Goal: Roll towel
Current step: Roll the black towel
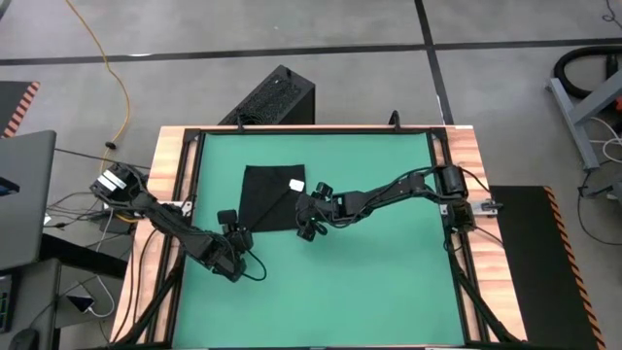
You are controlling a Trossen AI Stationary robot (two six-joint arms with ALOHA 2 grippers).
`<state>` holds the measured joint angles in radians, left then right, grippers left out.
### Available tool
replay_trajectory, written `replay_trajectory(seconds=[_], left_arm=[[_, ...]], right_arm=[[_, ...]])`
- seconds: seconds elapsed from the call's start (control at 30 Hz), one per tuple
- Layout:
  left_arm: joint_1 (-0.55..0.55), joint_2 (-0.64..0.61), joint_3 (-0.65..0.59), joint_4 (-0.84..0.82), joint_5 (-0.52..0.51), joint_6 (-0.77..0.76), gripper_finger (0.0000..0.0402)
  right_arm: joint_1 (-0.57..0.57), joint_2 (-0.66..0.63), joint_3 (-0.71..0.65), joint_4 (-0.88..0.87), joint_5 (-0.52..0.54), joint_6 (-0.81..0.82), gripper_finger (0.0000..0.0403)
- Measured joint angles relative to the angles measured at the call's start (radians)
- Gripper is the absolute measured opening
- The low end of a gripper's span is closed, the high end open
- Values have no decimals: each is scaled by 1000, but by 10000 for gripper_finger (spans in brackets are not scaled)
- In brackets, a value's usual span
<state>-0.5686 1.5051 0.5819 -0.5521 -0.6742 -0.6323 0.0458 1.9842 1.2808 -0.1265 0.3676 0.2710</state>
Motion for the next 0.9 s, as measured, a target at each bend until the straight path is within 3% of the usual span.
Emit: replay_trajectory(seconds=[0.27,0.67,0.9], left_arm=[[1,0,0,-31,-9,-28,128],[2,1,-1,-33,-16,-33,8],[2,1,36,-76,-60,-23,1]], right_arm=[[0,0,0,0,0,1,255],[3,0,0,0,0,16,255],[8,0,0,0,-1,17,255]])
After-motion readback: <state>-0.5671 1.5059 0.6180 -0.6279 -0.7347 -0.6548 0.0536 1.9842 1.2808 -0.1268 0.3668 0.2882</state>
